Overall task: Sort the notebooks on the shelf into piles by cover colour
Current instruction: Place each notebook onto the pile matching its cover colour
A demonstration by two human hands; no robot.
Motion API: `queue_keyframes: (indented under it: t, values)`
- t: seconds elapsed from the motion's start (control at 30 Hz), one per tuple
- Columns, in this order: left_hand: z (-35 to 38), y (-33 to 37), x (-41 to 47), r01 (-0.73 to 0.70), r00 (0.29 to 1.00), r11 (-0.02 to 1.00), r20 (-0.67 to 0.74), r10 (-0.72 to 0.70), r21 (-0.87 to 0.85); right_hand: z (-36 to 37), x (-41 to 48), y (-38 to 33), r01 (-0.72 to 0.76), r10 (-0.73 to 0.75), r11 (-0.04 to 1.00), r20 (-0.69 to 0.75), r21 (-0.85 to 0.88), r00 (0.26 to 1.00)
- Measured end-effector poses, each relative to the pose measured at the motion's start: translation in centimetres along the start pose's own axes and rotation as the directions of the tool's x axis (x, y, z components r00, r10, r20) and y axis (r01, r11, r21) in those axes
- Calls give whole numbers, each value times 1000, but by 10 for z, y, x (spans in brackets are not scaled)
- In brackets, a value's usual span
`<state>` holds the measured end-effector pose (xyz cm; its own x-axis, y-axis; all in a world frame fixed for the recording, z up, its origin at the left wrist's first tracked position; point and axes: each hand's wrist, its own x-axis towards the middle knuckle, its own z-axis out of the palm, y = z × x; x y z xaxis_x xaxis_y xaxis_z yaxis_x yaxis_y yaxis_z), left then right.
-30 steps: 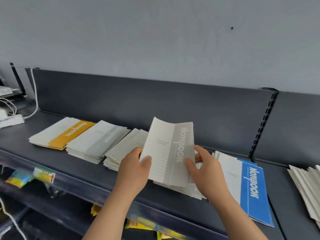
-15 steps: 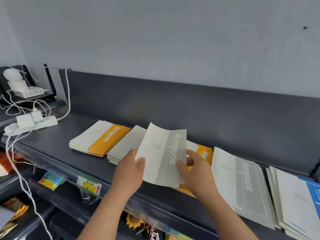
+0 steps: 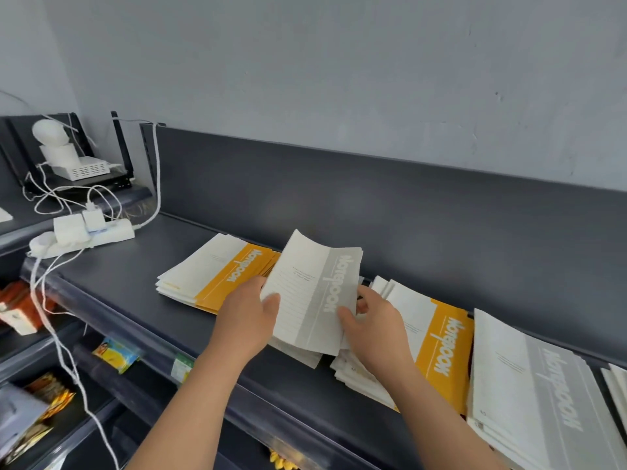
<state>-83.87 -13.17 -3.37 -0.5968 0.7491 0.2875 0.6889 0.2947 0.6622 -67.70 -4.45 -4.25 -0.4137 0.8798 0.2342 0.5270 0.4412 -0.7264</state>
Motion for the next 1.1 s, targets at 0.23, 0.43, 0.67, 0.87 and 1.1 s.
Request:
queue_keyframes:
  t: [0.23,0.43,0.67,0.87,1.1]
  values:
    - [0,-28,38,-30,996,983,92,13,184,28,15,-10,22,-14,942,24,-334,1000]
    - [3,-44,42,-53,995,974,95,33,220,38,16,-12,7,8,913,34,-409,999]
    - [-2,-19,36,-291,956,935,37,290,203,14,3,-11,-35,1,930,-92,-367,996]
    - [15,19,17,-460,883,887,128,451,44,-24,-28,5,-135,44,885,-208,-445,977]
    - [51,69,-28,-558,801,828,223,555,-55,-75,-82,37,-294,165,851,-312,-434,936]
